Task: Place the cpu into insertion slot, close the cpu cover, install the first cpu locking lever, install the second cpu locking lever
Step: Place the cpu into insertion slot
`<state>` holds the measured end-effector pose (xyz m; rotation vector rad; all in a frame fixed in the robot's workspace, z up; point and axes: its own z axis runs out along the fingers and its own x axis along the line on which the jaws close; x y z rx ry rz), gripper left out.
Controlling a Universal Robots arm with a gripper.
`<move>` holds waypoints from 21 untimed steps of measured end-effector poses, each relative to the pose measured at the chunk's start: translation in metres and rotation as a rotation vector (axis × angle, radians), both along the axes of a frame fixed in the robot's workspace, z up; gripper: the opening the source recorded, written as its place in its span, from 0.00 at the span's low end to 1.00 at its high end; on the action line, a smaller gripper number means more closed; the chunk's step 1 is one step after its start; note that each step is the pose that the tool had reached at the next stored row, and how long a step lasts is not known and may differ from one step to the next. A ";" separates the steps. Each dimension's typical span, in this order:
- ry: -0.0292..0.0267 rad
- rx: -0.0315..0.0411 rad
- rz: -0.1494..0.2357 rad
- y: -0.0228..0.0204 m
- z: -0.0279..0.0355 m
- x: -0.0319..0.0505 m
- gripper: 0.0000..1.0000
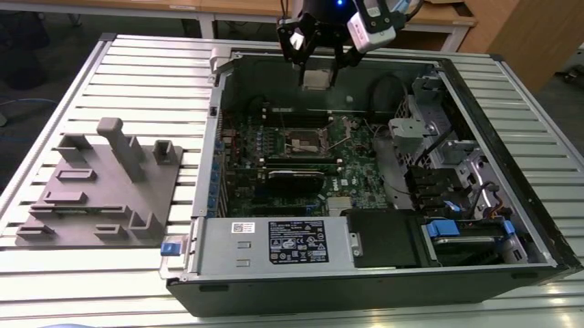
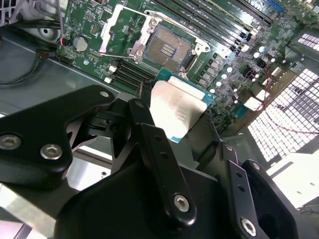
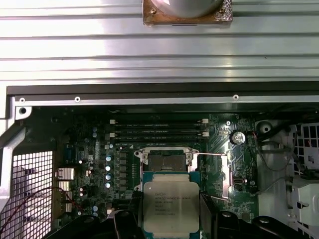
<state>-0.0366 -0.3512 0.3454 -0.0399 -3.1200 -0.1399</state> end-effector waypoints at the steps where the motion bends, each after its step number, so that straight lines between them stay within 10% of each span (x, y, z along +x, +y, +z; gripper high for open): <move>1: 0.0000 0.0001 0.000 0.0000 -0.0001 0.0000 0.54; 21: -0.0001 0.0001 0.000 0.0000 -0.0038 0.0000 0.54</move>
